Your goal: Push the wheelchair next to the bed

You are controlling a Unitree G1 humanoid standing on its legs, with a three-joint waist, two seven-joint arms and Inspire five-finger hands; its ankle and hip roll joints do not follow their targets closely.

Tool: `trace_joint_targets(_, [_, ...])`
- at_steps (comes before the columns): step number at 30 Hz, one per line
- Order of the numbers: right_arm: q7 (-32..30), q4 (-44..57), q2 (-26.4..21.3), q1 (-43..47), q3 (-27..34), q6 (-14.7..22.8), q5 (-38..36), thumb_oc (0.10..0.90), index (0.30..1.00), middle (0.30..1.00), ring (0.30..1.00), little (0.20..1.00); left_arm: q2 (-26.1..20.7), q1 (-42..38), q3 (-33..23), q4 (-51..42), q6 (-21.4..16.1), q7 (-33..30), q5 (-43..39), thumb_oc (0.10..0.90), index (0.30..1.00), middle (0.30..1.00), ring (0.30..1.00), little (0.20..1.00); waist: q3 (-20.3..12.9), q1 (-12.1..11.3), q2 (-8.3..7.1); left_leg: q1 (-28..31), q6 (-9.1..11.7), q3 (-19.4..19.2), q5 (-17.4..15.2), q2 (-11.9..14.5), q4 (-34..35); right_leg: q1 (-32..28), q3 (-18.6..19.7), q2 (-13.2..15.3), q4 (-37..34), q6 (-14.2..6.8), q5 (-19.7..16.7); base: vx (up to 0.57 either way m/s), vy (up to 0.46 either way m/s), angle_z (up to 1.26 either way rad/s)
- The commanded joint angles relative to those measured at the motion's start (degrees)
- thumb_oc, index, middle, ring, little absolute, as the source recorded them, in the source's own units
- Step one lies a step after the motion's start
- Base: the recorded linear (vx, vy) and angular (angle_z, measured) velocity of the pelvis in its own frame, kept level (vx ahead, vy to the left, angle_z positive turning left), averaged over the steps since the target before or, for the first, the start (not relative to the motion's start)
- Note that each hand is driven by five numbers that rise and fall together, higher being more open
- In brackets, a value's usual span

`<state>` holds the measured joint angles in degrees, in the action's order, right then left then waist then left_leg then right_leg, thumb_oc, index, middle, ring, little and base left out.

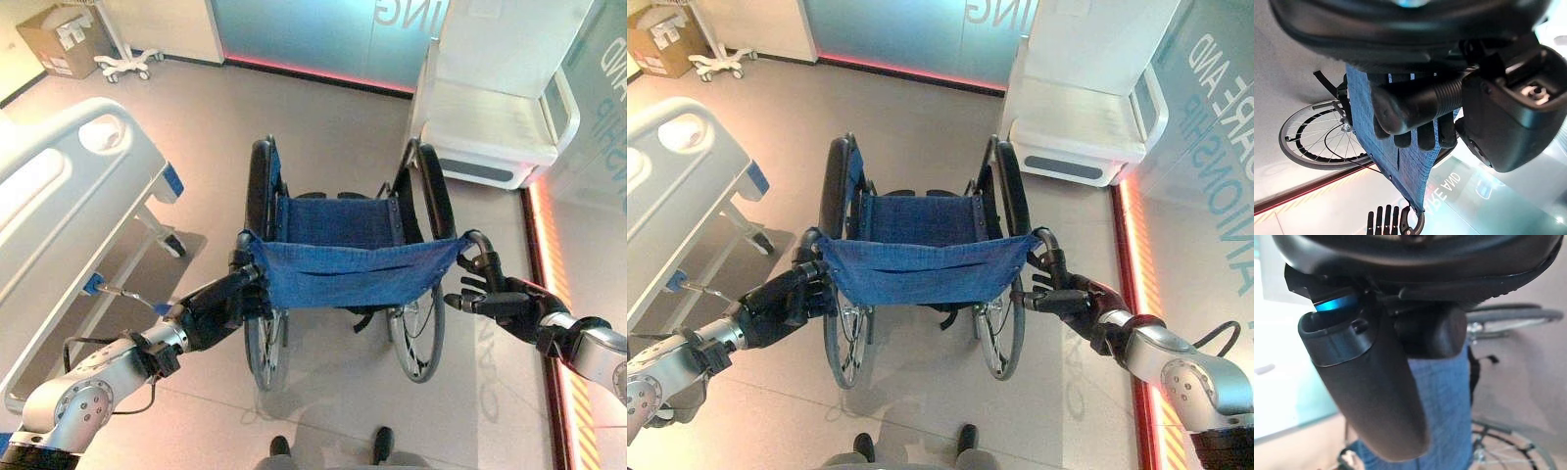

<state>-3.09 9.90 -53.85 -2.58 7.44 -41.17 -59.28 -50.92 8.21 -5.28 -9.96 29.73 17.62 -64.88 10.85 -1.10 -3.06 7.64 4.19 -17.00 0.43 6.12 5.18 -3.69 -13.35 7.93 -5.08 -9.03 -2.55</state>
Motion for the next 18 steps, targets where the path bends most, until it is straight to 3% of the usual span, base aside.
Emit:
trace_joint_targets(1, [1.38, -2.97, -8.77, 6.77, 1.44, 1.46, 3.99, 0.800, 0.900, 0.900, 0.900, 0.900, -4.36, -9.10, -0.78, 0.27, -3.85, 5.21, -2.80, 0.400, 0.300, 0.300, 0.300, 0.300, -3.10, -0.82, 1.42, -0.54, 0.50, 2.45, 0.16, 0.60, -0.36, -2.29, -3.21, 1.18, 5.29, -0.17, 4.01, 0.00, 0.000, 0.00])
trace_joint_targets(13, [6.50, -7.22, -13.63, 11.32, -0.20, -1.27, 8.54, 0.800, 0.900, 0.900, 0.900, 0.900, -6.01, -10.87, -0.14, 2.85, -3.22, 6.97, -3.14, 0.400, 0.300, 0.300, 0.300, 0.300, -3.44, -1.27, 0.86, -0.24, 0.46, 2.51, 0.07, 0.44, -0.30, -2.80, -3.34, 0.96, 5.00, -0.10, 3.97, 0.00, 0.000, 0.00])
trace_joint_targets(14, [6.68, -7.93, -14.11, 12.17, -0.70, -1.37, 8.96, 0.692, 0.738, 0.738, 0.738, 0.738, -6.27, -11.28, 0.10, 3.20, -3.16, 7.06, -3.22, 0.400, 0.300, 0.300, 0.300, 0.300, -3.46, -1.33, 0.80, -0.20, 0.48, 2.57, 0.04, 0.40, -0.29, -2.85, -3.36, 0.93, 4.97, -0.10, 3.97, 0.00, 0.000, 0.00])
trace_joint_targets(15, [7.04, -8.35, -14.32, 12.73, -1.03, -1.28, 9.71, 0.466, 0.399, 0.399, 0.399, 0.399, -6.37, -11.48, 0.10, 3.39, -3.08, 7.20, -3.22, 0.400, 0.300, 0.300, 0.300, 0.300, -3.47, -1.41, 0.77, -0.24, 0.48, 2.61, 0.03, 0.39, -0.27, -2.81, -3.40, 0.92, 4.98, -0.12, 3.98, 0.00, 0.000, 0.00])
trace_joint_targets(16, [7.45, -8.68, -14.78, 13.17, -1.13, -1.34, 9.93, 0.400, 0.300, 0.300, 0.300, 0.300, -6.57, -11.57, -0.02, 3.66, -2.99, 7.51, -3.27, 0.400, 0.300, 0.300, 0.300, 0.300, -3.49, -1.46, 0.69, -0.29, 0.47, 2.64, 0.04, 0.39, -0.24, -2.78, -3.36, 0.90, 4.96, -0.11, 3.96, 0.00, 0.000, 0.00])
trace_joint_targets(18, [8.32, -9.38, -15.43, 14.09, -1.63, -1.10, 10.24, 0.400, 0.300, 0.300, 0.300, 0.300, -6.69, -11.93, 0.14, 4.46, -2.92, 8.14, -3.03, 0.400, 0.300, 0.300, 0.300, 0.300, -3.56, -1.50, 0.62, -0.29, 0.43, 2.70, 0.06, 0.32, -0.19, -2.71, -3.30, 0.85, 4.96, -0.13, 3.92, 0.00, 0.000, 0.00])
